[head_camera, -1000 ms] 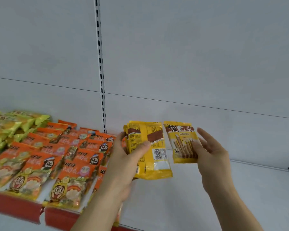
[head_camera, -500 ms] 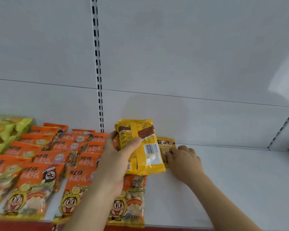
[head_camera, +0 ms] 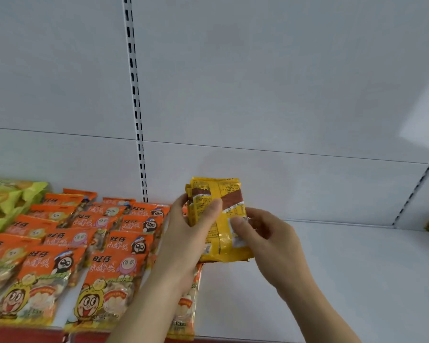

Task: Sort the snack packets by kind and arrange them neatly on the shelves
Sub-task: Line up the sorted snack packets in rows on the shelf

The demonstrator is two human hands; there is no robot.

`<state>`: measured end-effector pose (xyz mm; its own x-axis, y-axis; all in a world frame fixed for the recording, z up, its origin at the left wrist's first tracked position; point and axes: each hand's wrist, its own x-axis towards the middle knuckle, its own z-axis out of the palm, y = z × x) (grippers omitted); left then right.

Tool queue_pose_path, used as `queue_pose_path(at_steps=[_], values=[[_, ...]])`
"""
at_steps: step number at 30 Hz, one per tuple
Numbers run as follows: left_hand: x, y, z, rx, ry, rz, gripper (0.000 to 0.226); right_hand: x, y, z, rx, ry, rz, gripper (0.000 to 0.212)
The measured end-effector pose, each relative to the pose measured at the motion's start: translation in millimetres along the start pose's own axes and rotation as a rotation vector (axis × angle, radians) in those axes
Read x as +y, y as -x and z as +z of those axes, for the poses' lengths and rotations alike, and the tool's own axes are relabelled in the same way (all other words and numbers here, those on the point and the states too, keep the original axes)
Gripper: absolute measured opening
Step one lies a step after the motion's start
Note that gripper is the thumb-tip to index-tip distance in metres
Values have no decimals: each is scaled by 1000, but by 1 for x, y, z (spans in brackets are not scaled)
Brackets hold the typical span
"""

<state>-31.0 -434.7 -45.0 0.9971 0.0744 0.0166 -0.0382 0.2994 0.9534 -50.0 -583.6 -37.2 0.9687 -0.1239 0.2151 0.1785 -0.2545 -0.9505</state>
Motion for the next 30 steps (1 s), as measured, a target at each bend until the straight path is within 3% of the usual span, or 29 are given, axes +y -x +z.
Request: queue_pose_path(at_steps=[4,6,9,11,15,20,24,27,30], values=[[0,1,4,-39,43,-51,35,2,-5,-14,42,-177,110,11],[-5,1,2,-21,17,-36,33,4,-9,-22,92,-281,133,17],[-9,0,-1,27,-10,-17,26,-1,-13,-36,149,-345,-28,18],[-8,-1,-2,44,-19,-26,24,-4,-12,-41,170,-215,-236,18],[-6,-4,0,56,-7,-57,23,15,-12,-35,170,328,-692,38],[-1,-4,6,74,50,-142,24,28,-10,-35,81,183,-523,47],[-2,-3,11,-35,123,-153,47,34,-15,-38,137,248,-571,46],[-7,-3,17,-47,7,-51,66,37,-15,-36,239,390,-639,49],[-11,-8,20,-34,5,-43,58,38,-11,-35,190,475,-713,36]])
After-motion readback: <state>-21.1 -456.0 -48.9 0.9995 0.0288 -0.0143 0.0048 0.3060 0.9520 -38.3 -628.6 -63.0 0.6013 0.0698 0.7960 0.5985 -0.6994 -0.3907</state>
